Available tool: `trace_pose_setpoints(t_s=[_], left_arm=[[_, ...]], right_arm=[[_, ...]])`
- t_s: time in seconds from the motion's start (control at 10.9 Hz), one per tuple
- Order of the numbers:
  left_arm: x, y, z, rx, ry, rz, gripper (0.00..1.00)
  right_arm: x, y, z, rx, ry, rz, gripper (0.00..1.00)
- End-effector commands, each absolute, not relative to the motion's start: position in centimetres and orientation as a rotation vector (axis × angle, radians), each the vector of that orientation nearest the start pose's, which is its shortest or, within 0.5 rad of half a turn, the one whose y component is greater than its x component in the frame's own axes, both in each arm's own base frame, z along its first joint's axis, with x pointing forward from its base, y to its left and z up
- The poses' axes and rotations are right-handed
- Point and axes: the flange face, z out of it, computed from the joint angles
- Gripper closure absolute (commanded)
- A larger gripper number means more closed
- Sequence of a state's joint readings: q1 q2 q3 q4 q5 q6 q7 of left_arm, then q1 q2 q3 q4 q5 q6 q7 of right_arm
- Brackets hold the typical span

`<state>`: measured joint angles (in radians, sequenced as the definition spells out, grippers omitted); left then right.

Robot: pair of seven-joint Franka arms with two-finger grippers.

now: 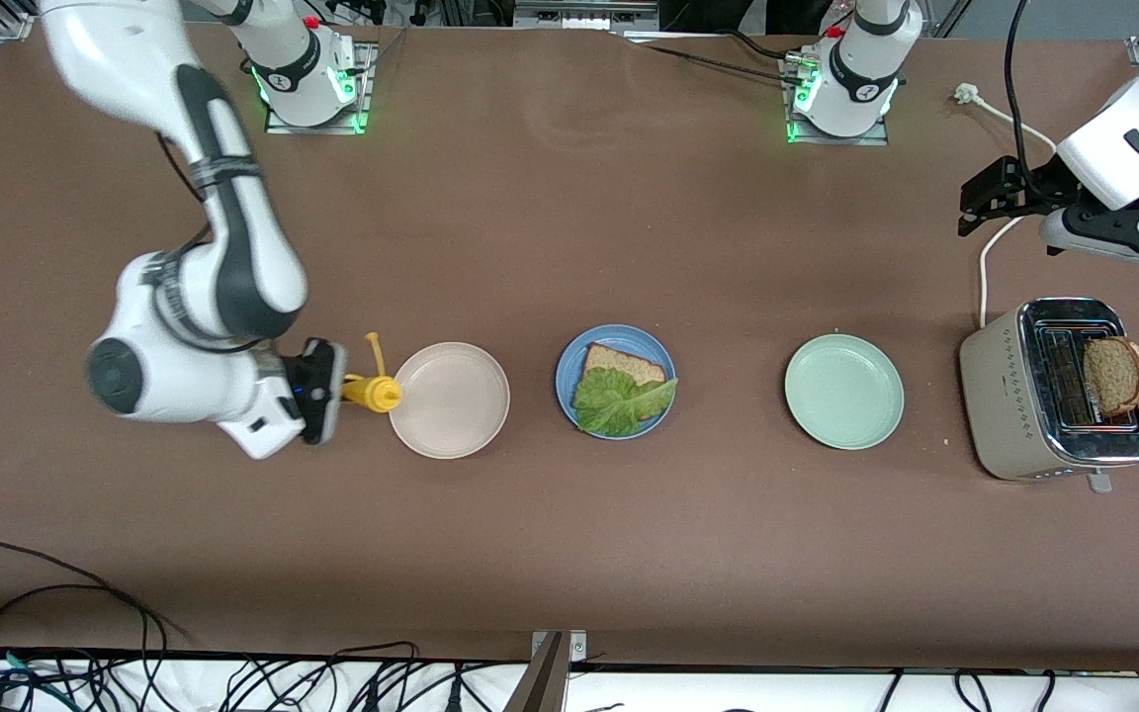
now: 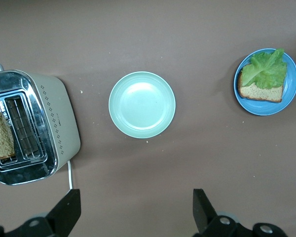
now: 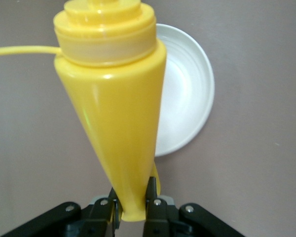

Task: Make sandwich in blue plate with both arms
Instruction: 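Carry the yellow bottle over the bread on the blue plate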

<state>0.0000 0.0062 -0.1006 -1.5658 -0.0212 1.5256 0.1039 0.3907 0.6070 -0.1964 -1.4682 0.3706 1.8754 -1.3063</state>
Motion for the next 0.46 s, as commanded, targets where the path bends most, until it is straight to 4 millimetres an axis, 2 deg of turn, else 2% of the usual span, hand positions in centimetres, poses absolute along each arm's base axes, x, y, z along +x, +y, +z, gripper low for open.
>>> trace_pose_setpoints(t_s=[0.0, 0.09, 0.37], left_arm=[[55.0, -5.7, 62.6, -3.144, 0.328, 0.07, 0.0], [55.0, -5.7, 62.6, -3.144, 0.328, 0.07, 0.0], [55.0, -5.7, 62.6, -3.144, 0.328, 0.07, 0.0]], right_arm=[[63.5, 25.7, 33.3, -2.415, -1.793, 0.228, 1.0], [62.3, 28.1, 33.3, -2.482, -1.816, 0.285, 1.0], [58.5, 38.5, 34.4, -2.674, -1.969, 0.49, 1.0]])
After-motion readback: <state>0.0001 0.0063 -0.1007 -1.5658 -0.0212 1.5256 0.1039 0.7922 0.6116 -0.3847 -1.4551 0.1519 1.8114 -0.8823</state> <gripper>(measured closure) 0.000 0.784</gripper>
